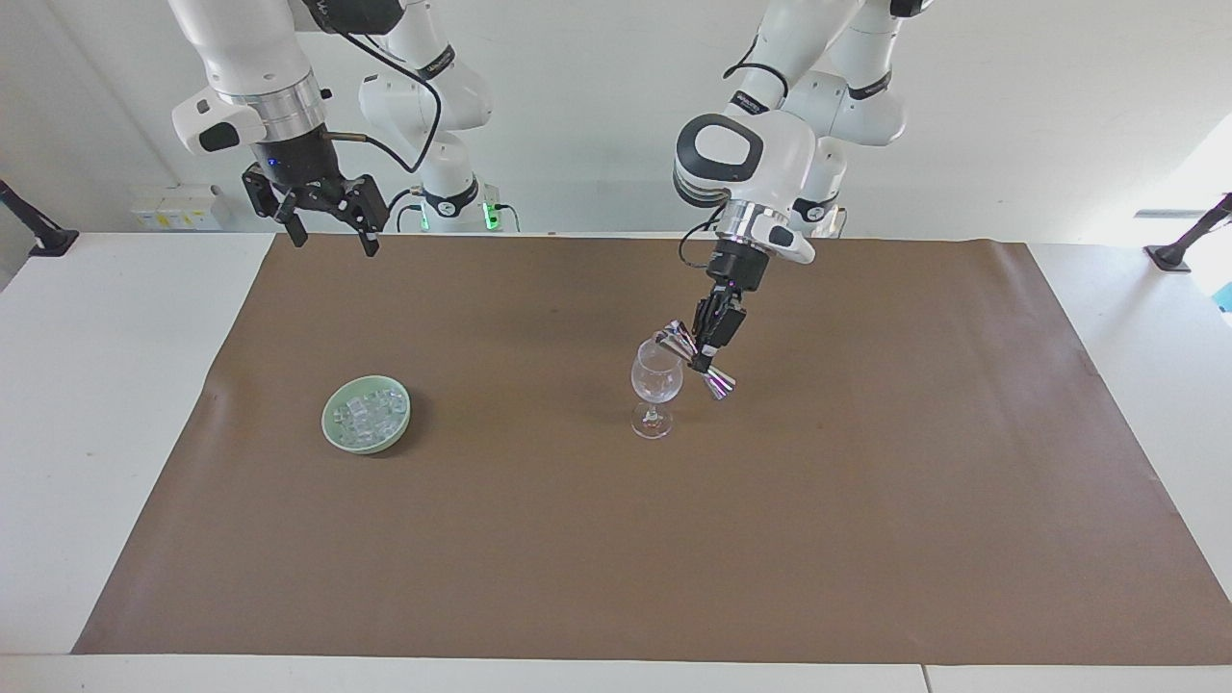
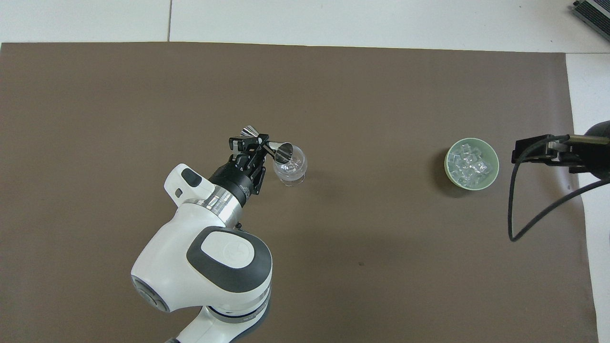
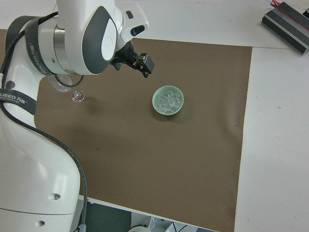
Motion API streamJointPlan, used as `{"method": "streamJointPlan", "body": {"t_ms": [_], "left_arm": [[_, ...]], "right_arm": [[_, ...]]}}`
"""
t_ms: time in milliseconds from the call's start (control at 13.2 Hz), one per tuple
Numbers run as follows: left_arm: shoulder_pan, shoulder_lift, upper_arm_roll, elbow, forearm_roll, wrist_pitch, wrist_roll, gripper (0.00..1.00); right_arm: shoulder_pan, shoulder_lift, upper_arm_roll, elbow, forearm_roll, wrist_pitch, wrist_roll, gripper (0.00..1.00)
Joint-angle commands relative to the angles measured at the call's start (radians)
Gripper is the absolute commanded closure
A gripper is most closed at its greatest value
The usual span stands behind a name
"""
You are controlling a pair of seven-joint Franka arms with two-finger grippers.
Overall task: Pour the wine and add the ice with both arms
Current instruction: 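Tilt the silver shaker over the wine glass with the left gripper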
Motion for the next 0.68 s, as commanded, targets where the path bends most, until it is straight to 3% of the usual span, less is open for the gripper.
{"method": "streamJointPlan", "body": {"t_ms": [0, 605], "left_arm": [[-0.019, 0.011, 0.011, 0.018, 0.020, 0.032, 0.035, 1.00], [-0.044, 0.057, 0.012, 0.050, 0.065, 0.103, 0.061, 1.00]], "right_arm": [[-0.004, -0.028, 0.002, -0.037, 0.016, 0.027, -0.025, 0.00], [-0.004, -0.028, 0.002, -0.037, 0.016, 0.029, -0.025, 0.00]]}}
